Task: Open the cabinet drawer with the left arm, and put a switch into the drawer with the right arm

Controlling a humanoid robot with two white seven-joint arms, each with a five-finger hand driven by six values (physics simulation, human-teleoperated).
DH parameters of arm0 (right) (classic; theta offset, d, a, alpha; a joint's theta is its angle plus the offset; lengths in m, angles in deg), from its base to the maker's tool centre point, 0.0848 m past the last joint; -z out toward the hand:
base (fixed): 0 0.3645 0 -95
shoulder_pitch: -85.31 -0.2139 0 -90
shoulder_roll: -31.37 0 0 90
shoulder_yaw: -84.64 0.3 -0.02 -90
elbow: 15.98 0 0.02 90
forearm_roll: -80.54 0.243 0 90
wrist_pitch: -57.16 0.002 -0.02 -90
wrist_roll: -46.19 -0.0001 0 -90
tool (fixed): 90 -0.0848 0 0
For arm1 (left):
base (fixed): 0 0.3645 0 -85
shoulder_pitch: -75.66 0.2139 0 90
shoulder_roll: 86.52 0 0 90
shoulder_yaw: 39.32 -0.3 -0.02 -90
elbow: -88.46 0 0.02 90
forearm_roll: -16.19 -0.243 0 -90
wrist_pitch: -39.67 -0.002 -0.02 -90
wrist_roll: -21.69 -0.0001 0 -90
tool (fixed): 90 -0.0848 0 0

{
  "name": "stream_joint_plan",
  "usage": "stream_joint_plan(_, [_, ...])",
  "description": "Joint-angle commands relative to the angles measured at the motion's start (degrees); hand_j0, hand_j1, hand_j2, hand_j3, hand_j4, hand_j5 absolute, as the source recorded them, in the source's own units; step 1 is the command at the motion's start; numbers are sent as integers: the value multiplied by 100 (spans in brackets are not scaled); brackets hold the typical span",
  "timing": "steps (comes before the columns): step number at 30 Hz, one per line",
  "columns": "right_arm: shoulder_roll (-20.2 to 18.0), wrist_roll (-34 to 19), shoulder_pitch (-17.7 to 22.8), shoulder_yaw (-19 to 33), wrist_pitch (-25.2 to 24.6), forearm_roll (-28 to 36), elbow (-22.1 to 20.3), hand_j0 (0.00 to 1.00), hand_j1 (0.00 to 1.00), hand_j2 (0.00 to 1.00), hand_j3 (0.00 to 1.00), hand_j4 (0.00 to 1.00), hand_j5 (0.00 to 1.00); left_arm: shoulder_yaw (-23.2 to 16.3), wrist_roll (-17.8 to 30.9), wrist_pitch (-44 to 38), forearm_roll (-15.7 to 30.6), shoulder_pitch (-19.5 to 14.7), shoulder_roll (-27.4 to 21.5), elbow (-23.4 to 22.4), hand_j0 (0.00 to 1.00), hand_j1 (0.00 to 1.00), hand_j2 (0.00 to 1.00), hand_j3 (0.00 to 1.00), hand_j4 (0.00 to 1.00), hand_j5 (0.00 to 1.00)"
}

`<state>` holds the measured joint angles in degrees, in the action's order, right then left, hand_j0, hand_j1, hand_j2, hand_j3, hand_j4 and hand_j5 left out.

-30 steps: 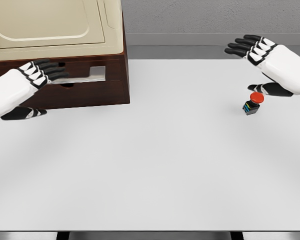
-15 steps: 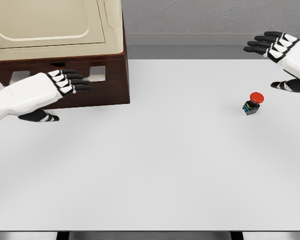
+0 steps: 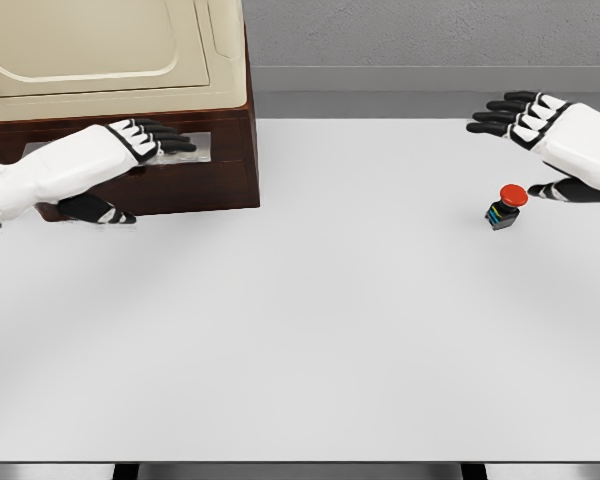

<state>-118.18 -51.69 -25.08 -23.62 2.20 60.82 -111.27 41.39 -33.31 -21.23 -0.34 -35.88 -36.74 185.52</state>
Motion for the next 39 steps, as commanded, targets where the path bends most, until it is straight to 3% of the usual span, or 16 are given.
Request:
stream_joint_plan(1, [40,-162,0,-46,-4,48,3,100,100,100,100,100,100,-213,0,-88,27,-18,58,-293,100,100,100,100,100,100])
stream_joint_plan(3, [40,-162,0,-126,-4,39,3,100,100,100,100,100,100,-274,0,-88,27,-35,76,-337,100,100,100,100,100,100])
stream_joint_plan(6, [-13,-707,-97,-117,-4,92,29,100,100,100,100,100,100,-301,0,-88,36,-27,128,-381,100,100,100,100,100,100])
stream_joint_plan(10, [-259,-733,-97,-126,-4,470,55,100,100,100,100,100,100,-310,0,-88,36,-9,216,-478,100,100,100,100,100,100])
stream_joint_plan(16, [-320,-725,-88,-204,-4,593,64,100,100,100,100,100,100,-310,0,-88,220,44,207,-680,100,100,100,100,100,100])
stream_joint_plan(31, [-277,-724,-53,-266,-4,593,29,100,100,100,100,100,100,-248,0,-62,545,193,84,-610,100,100,100,100,100,100])
stream_joint_plan(39, [-101,-865,-88,-328,-4,575,108,100,100,100,100,100,100,-11,0,-53,774,457,-65,-478,100,100,100,100,100,100])
